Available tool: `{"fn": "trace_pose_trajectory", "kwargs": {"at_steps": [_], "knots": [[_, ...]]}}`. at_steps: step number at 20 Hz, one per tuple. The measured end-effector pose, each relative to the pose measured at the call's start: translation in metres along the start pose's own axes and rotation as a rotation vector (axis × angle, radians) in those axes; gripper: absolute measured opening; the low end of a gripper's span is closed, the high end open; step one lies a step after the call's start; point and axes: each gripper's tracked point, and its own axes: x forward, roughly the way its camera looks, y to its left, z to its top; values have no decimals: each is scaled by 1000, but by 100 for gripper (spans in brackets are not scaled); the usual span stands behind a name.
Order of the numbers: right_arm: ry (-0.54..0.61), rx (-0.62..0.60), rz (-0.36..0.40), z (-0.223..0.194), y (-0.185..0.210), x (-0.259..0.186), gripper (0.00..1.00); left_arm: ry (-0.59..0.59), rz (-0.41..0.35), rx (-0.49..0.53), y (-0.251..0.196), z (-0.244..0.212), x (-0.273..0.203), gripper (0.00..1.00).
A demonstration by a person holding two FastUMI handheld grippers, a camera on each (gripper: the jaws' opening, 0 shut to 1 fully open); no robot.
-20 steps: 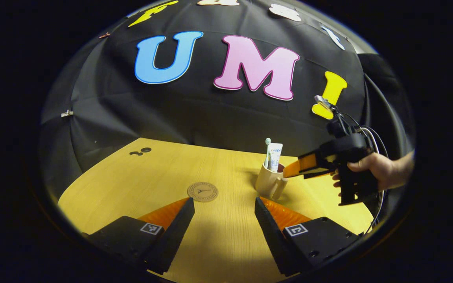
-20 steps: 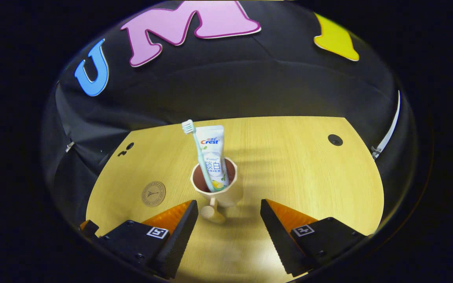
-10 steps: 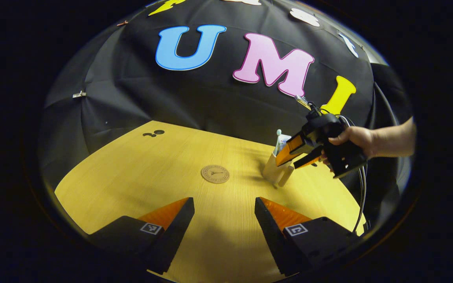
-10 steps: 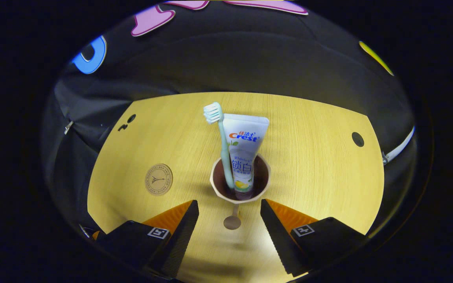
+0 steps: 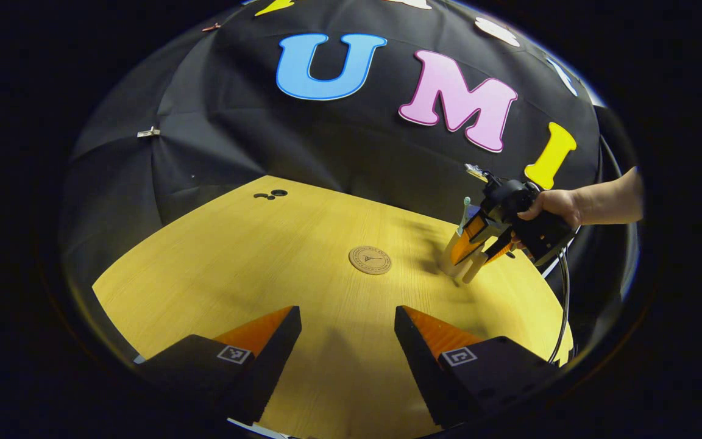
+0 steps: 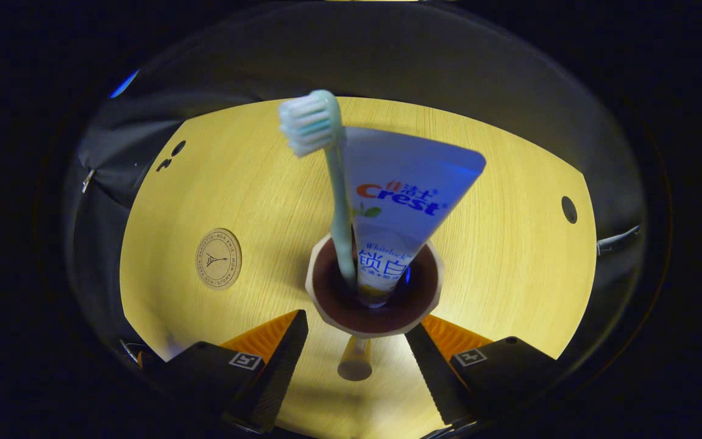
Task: Put the toothbrush and toothpaste on the desktop into the cup, then pick up the cup and place it on the coaster on the desktop.
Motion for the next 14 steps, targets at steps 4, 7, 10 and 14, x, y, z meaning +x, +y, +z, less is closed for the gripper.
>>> {"fn": "trace_pose_trajectory", "kwargs": {"at_steps": [4, 7, 10, 14], "knots": [[56, 63, 12, -4, 0, 16, 93, 21, 0, 15, -4, -9, 0, 97], [45, 34, -9, -1, -6, 19, 88, 39, -7, 31, -9, -16, -1, 98], [49, 40, -17, -2, -7, 23, 64, 52, -19, 35, -15, -21, 0, 98], [52, 42, -12, -4, -4, 23, 33, 54, -32, 44, -24, -21, 3, 97]]}}
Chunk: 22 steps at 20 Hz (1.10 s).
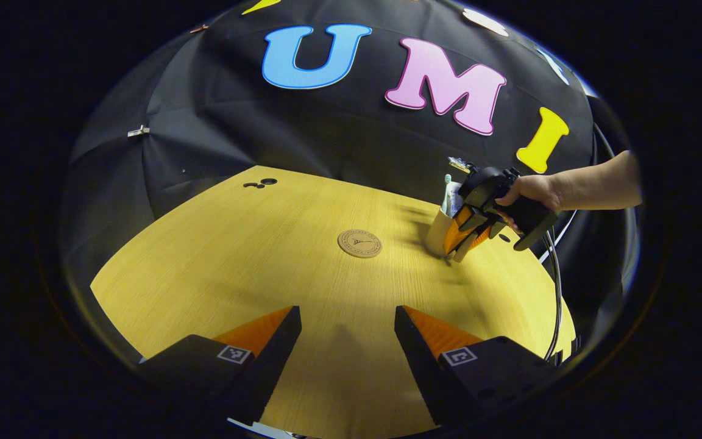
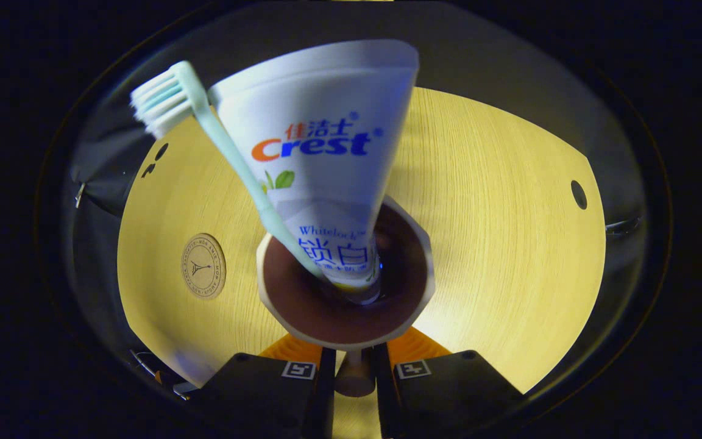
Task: Put the toothbrush and toothpaste on the desktop into the cup, then pick up the cup and place it on the coaster on the desktop.
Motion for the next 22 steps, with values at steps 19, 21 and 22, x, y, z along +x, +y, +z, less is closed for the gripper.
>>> {"fn": "trace_pose_trajectory", "kwargs": {"at_steps": [19, 21, 22], "knots": [[-150, -286, 27, 8, 63, -39, 30, 32, -4, 44, 7, -19, -5, 98], [-148, -309, 46, 7, 84, -40, 29, 28, -2, 40, 8, -20, -8, 98], [-147, -321, 53, 6, 95, -38, 29, 28, -2, 38, 10, -21, -10, 98]]}}
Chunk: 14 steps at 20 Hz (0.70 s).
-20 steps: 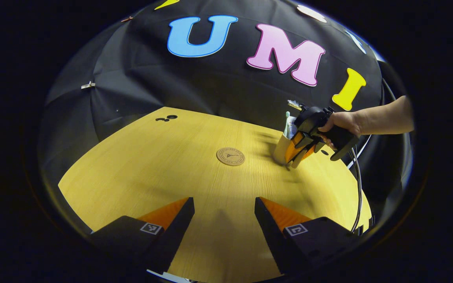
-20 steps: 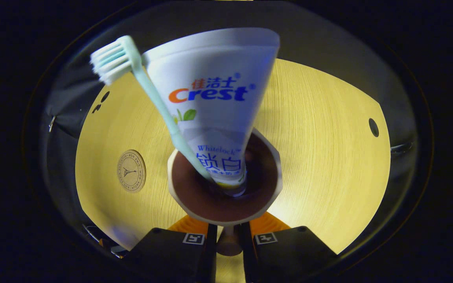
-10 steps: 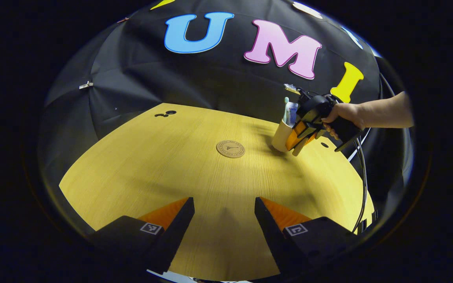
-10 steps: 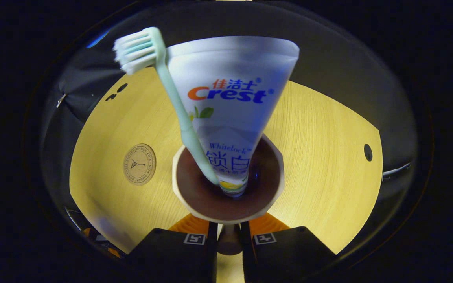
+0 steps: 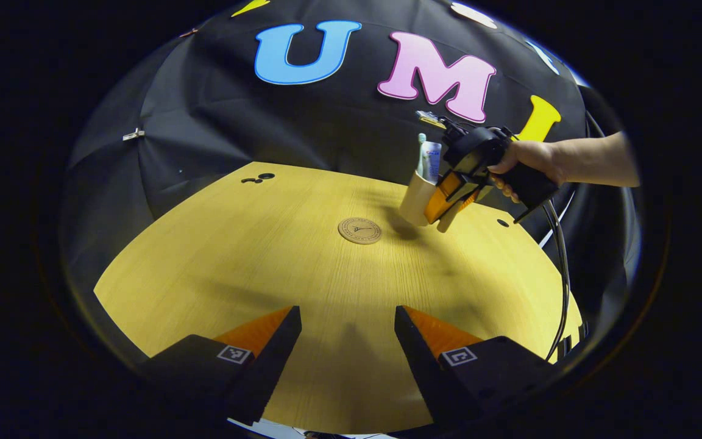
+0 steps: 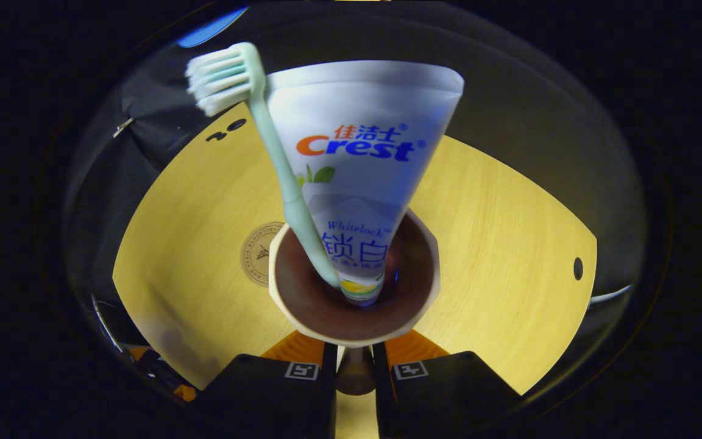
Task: Put the toothbrush and toothpaste on the desktop into the cup, then pick up the cup and place it on the coaster on the desktop.
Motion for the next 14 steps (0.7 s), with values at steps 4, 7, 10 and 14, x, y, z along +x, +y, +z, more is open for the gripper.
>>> {"fn": "trace_pose_trajectory", "kwargs": {"at_steps": [4, 7, 10, 14], "knots": [[7, -46, 26, 6, 33, 4, 29, 7, 4, -9, 4, -9, -7, 98], [13, -93, 32, 1, 47, 0, 30, 19, 3, -13, 8, -16, -11, 98], [30, -122, 40, -5, 56, -4, 30, 29, 13, -22, 16, -20, -14, 97], [20, -140, 39, 0, 57, -4, 29, 27, 34, -30, 30, -22, -19, 97]]}}
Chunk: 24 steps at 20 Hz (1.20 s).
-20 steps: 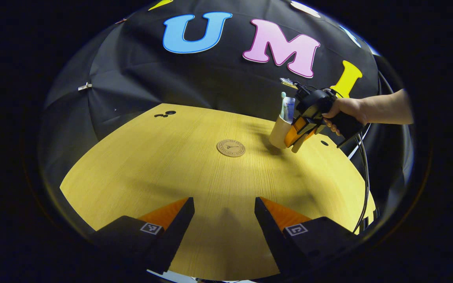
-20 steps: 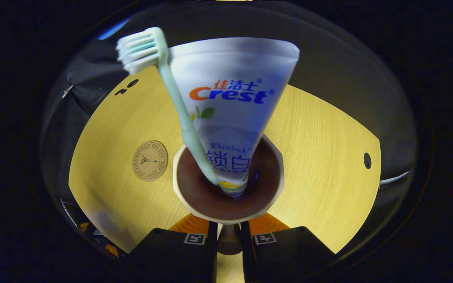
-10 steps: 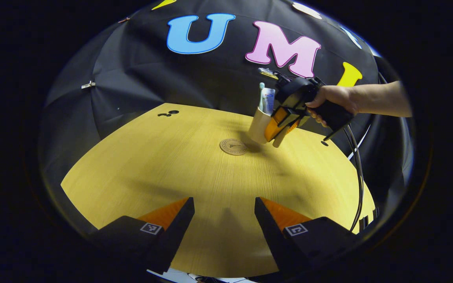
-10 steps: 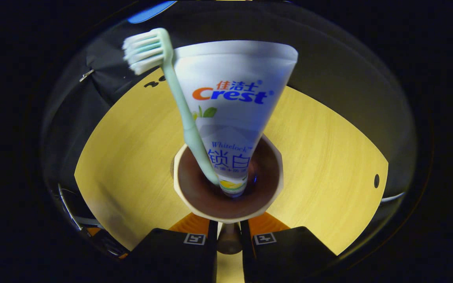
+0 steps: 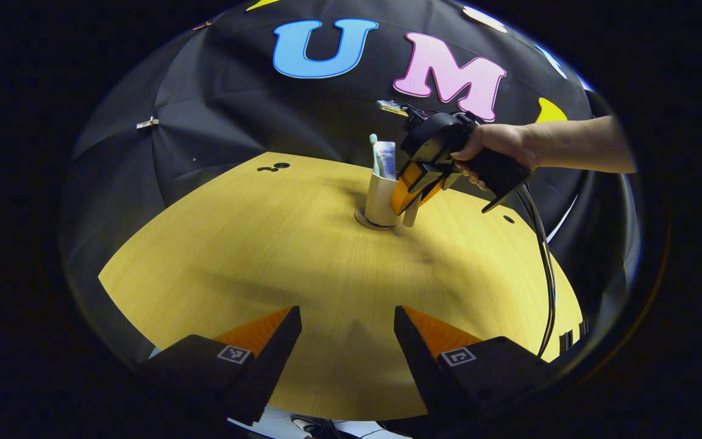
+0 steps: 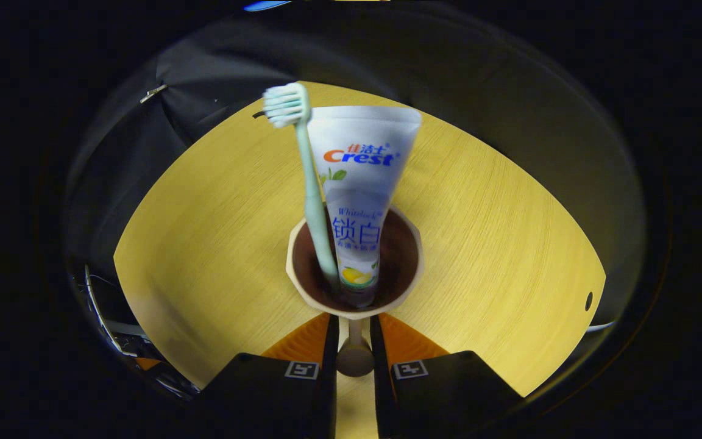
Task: Put the toothbrush and toothpaste on the desktop into the cup, then pick up the cup and place it on the coaster on the desktop.
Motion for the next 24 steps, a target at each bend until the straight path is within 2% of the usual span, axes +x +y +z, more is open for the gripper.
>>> {"fn": "trace_pose_trajectory", "kwargs": {"at_steps": [6, 12, 13, 14, 17, 18, 20, 21, 24], "knots": [[4, -24, -11, -1, -1, 1, 29, 5, 19, -19, 13, -1, 0, 97], [21, -34, -5, -5, 3, -1, 31, 4, 18, 5, 11, -1, -3, 97], [16, -36, -5, -4, 4, -1, 36, 4, 17, 9, 10, -1, -4, 97], [11, -36, -3, -3, 5, -2, 46, 3, 17, 12, 9, 0, -5, 97], [-16, -39, -8, -2, 5, -9, 67, -5, 11, 18, 4, 4, -10, 97], [-28, -36, -12, -2, 5, -13, 80, -8, 9, 20, 3, 5, -12, 97], [-59, -20, -23, -5, 2, -24, 94, -21, 1, 27, -2, 13, -17, 98], [-75, -10, -29, -8, 0, -32, 97, -30, -4, 32, -4, 17, -19, 98], [-153, 17, -54, -7, -10, -70, 99, -57, -21, 51, -14, 32, -27, 98]]}}
